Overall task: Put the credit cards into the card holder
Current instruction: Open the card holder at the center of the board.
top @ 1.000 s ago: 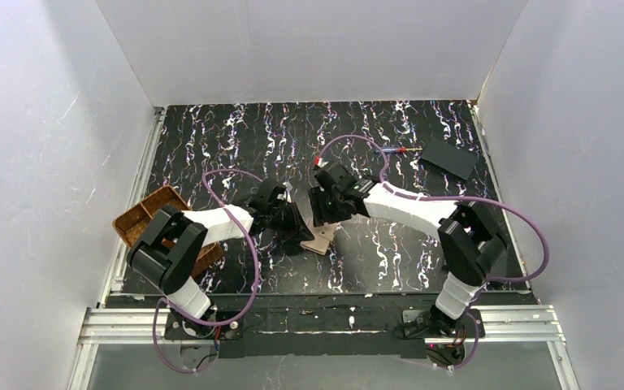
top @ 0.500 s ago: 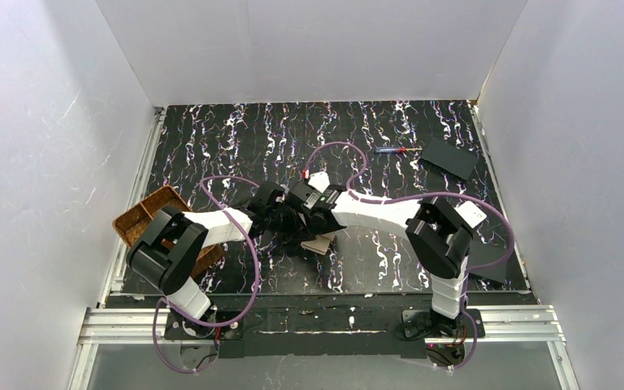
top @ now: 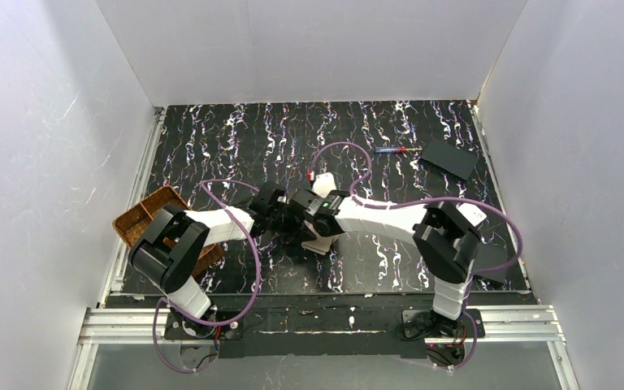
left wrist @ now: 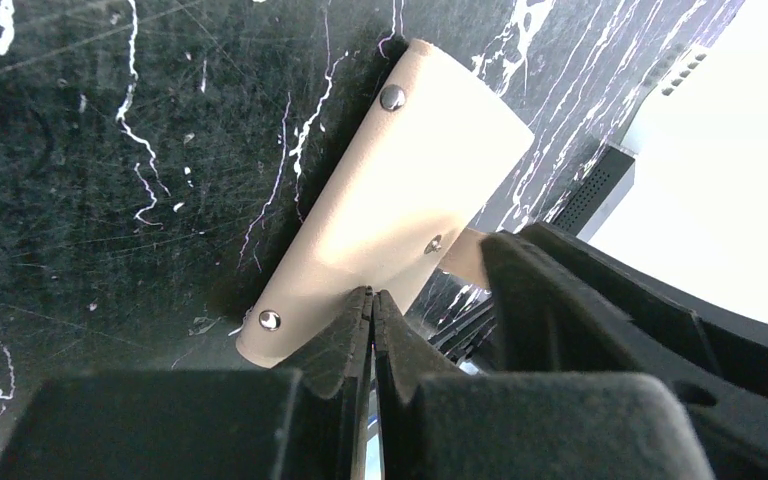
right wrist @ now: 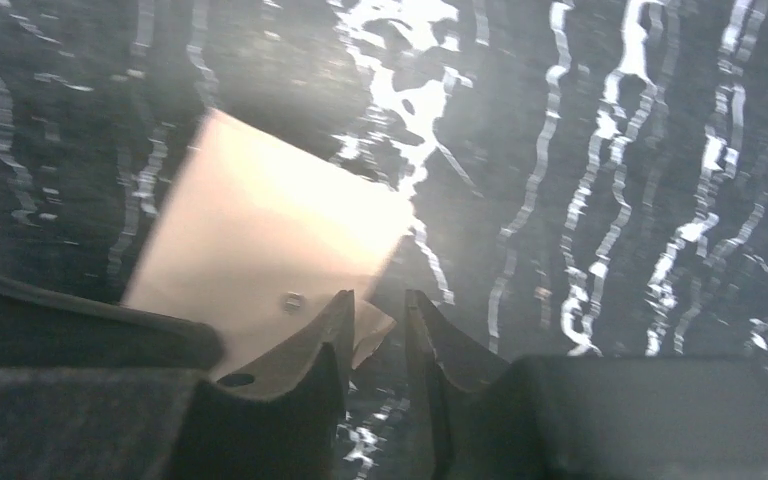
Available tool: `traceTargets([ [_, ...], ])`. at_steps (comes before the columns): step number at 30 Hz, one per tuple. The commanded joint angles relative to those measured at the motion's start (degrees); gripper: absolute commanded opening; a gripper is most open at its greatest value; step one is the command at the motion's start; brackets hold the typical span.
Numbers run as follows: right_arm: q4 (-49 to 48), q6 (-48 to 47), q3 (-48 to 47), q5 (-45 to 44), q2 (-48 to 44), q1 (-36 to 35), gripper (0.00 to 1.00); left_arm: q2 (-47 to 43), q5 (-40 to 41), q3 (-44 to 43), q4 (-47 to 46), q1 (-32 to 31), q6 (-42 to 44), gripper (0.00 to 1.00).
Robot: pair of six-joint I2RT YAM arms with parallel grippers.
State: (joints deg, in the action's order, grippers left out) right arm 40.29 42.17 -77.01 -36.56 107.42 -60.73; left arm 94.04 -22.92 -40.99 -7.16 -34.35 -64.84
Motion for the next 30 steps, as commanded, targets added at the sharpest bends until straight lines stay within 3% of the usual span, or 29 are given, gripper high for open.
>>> traceTargets([
  [1,3.53,1.79,5.8,-3.18,-8.59,2.61,0.32,4.96,10.34,3.66,13.64,-0.87,1.29,0.0],
  [6,-7.36,-5.08,17.62,9.93,-19.77,6.51,0.34,4.75,9.1,2.84,13.08,-0.9,4.12,0.0],
  [9,-19.13,-12.24,24.47,23.7,-27.93,8.49,0.64,3.1,6.27,2.24,10.31,-0.95,6.96,0.0],
  [12,-28.04,-12.18,28.8,42.8,-30.74,18.02,0.68,1.01,6.19,1.3,10.69,-0.98,8.98,0.0],
  [14,-27.63,-10.57,26.37,47.48,-27.43,20.33,0.71,0.69,6.23,0.74,11.26,-0.98,9.68,0.0],
  [15,-24.9,-9.86,23.58,46.89,-24.83,20.23,0.82,0.87,5.95,0.55,11.24,-0.96,9.73,0.0],
  [16,-23.56,-8.82,21.28,46.75,-22.46,19.76,0.86,1.11,5.64,0.44,11.21,-0.98,9.77,0.0],
  [20,-16.5,-0.75,14.27,37.73,-14.98,18.61,0.88,1.87,5.27,0.6,10.76,-1.35,9.07,0.0],
  [23,-7.29,-2.1,6.81,27.61,-8.77,15.05,0.88,1.51,5.75,1.08,10.22,-1.81,8.35,0.0],
  [25,-4.12,-2.55,5.31,21.35,-7.95,12.81,0.84,1.02,5.85,1.17,10.31,-1.93,8.41,0.0],
  [28,-6.71,-2.28,11.26,17.94,-12.7,12.22,0.62,0.0,6.49,1.35,10.96,-1.95,9.02,0.0],
  [30,-9.91,-3.23,14.75,18.28,-15.24,12.43,0.57,-0.41,6.8,1.45,11.42,-1.95,9.39,0.0],
])
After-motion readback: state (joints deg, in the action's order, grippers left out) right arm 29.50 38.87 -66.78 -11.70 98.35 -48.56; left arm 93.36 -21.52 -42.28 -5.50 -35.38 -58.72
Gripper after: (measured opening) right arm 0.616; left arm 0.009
